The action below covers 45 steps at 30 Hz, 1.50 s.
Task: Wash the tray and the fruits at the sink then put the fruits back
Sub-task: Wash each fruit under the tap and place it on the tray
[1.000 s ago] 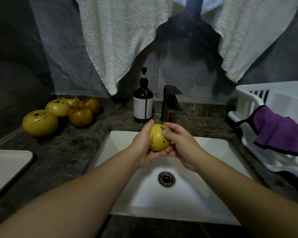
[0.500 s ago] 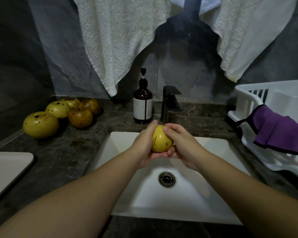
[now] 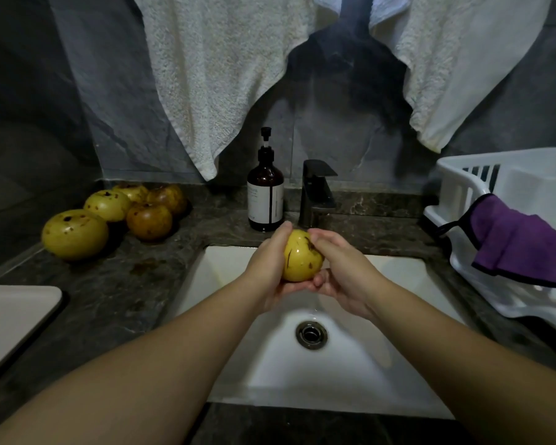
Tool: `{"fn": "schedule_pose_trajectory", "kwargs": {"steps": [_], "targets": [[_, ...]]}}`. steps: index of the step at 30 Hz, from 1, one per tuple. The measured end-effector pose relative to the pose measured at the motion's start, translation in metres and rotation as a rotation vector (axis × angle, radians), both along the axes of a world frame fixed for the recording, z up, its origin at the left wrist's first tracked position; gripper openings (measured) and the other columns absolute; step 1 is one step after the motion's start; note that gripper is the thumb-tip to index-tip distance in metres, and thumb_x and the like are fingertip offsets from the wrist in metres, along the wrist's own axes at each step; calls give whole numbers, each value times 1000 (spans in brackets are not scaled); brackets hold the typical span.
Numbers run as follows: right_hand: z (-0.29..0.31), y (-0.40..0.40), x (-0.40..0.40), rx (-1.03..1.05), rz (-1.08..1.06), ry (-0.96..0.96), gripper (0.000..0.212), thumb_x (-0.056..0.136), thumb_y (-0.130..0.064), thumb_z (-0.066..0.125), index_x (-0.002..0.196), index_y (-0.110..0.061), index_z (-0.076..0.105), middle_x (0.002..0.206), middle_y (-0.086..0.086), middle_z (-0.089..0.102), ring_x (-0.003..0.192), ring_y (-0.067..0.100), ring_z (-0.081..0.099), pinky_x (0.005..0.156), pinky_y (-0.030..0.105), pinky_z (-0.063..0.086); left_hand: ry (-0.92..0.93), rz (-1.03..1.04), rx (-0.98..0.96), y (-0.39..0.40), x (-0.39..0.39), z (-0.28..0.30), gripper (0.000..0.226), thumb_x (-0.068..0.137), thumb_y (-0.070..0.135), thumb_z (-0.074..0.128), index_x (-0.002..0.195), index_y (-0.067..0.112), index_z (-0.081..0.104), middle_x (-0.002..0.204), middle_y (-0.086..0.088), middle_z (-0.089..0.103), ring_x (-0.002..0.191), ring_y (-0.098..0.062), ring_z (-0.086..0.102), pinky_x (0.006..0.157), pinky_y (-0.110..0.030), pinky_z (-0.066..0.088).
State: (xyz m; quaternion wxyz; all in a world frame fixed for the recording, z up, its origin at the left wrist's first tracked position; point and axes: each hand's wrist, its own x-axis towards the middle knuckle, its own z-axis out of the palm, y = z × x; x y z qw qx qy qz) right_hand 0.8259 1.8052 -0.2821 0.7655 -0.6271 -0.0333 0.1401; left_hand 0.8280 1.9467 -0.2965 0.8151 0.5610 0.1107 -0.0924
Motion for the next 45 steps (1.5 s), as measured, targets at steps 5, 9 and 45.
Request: {"fn": "schedule_pose_trajectory", "kwargs": {"steps": [5, 9, 45], "targets": [[-2, -2, 1, -14, 23, -16, 25, 97, -30, 69, 121, -35, 65, 90, 8, 74, 48, 14, 54, 56, 32, 56, 26, -5, -11, 1, 0, -4, 64, 93, 68, 59, 136, 20, 60, 123, -25, 70, 87, -37, 77, 64, -41, 62], [-4, -4, 2, 46, 96, -19, 32, 101, -16, 60, 127, -36, 62, 88, 6, 78, 56, 16, 61, 73, 39, 61, 62, -2, -72, 7, 0, -3, 67, 93, 69, 59, 137, 18, 61, 119, -23, 73, 77, -31, 77, 54, -35, 60], [-10, -12, 18, -595, -24, -605, 42, 96, -42, 65, 135, -49, 50, 133, -8, 45, 127, 14, 48, 92, 20, 46, 217, -154, -37, -1, -6, 4, 79, 86, 76, 61, 124, 7, 67, 91, -18, 77, 68, -27, 77, 48, -30, 59]]}}
